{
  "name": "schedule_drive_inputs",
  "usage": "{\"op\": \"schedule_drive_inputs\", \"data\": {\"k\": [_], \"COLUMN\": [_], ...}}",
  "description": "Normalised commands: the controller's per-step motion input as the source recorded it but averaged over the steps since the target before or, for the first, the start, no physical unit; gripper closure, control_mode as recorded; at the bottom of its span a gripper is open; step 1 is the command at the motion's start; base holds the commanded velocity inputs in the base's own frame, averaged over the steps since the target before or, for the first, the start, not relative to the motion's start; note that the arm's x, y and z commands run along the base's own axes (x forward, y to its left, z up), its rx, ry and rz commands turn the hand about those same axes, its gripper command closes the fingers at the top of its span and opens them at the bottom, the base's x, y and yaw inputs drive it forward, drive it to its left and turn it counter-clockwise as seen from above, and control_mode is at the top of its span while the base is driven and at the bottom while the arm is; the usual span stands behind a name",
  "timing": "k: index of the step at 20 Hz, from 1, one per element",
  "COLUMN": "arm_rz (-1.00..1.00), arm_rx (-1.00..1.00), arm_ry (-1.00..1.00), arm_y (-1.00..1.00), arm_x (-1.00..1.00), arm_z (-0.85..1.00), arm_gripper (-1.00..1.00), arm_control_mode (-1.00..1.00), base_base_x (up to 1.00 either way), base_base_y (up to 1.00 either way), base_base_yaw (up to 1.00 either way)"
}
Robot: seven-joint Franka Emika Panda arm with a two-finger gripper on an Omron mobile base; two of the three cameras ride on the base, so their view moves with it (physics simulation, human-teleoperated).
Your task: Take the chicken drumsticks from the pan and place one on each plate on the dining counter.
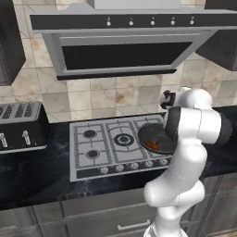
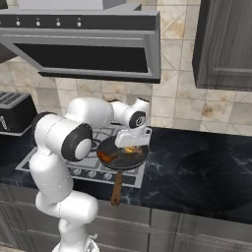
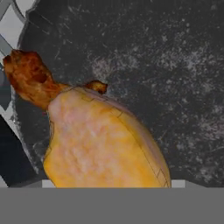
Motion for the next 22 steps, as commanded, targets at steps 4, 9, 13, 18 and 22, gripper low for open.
{"op": "schedule_drive_inputs", "data": {"k": [4,9,13,18,22], "arm_rz": [0.0,0.0,0.0,-0.06,-0.08], "arm_rx": [0.0,0.0,0.0,0.0,-0.01], "arm_ry": [-0.18,-0.25,-0.15,0.03,0.14], "arm_y": [0.01,0.12,0.42,0.38,0.34], "arm_x": [-0.77,-0.64,-0.44,-0.34,-0.33], "arm_z": [0.34,0.43,0.53,0.45,0.35], "arm_gripper": [1.0,1.0,1.0,1.0,1.0], "arm_control_mode": [-1.0,-1.0,-1.0,-1.0,-1.0], "base_base_x": [0.0,0.0,0.0,0.0,0.0], "base_base_y": [0.0,0.0,0.0,0.0,0.0], "base_base_yaw": [0.0,0.0,0.0,0.0,0.0]}}
